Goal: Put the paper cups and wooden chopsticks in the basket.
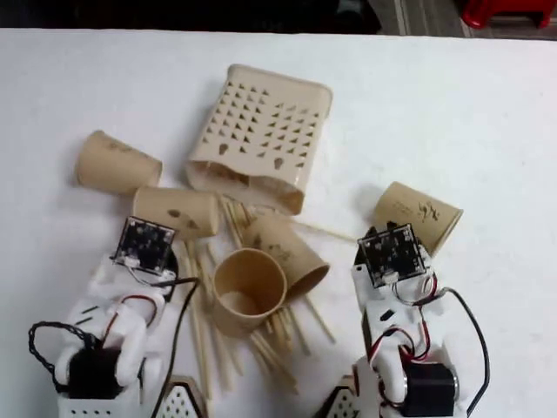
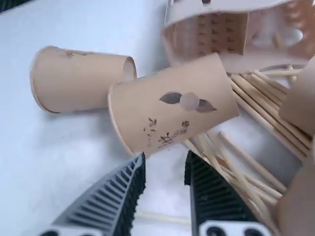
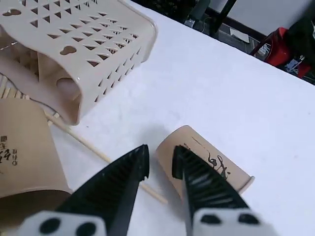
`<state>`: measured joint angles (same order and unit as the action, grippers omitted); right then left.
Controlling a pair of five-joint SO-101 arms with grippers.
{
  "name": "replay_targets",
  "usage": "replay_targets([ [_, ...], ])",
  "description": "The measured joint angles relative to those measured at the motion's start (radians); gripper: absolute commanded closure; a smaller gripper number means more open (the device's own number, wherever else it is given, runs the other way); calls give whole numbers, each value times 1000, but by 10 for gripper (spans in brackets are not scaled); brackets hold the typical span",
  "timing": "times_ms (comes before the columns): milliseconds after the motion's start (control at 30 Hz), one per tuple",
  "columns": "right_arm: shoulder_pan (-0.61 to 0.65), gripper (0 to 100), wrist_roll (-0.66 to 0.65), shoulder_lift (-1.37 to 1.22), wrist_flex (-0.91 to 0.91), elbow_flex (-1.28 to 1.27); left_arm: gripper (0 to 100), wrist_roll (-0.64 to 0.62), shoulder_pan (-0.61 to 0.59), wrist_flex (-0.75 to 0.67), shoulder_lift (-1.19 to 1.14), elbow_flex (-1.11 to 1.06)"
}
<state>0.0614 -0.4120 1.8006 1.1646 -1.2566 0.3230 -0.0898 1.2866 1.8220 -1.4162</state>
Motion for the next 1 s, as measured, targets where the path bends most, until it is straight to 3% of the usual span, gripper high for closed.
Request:
replay_targets([
  [200, 98, 869, 2, -106, -2, 104, 854, 2, -6, -9, -3, -58],
  [467, 288, 688, 9, -621, -95, 315, 857, 2, -6, -12, -2, -74],
  [667, 318, 687, 97, -945, -318, 330, 857, 2, -6, -12, -2, -74],
  [1000, 334, 687, 109, -1326, -652, 331, 857, 2, -6, -12, -2, -74],
])
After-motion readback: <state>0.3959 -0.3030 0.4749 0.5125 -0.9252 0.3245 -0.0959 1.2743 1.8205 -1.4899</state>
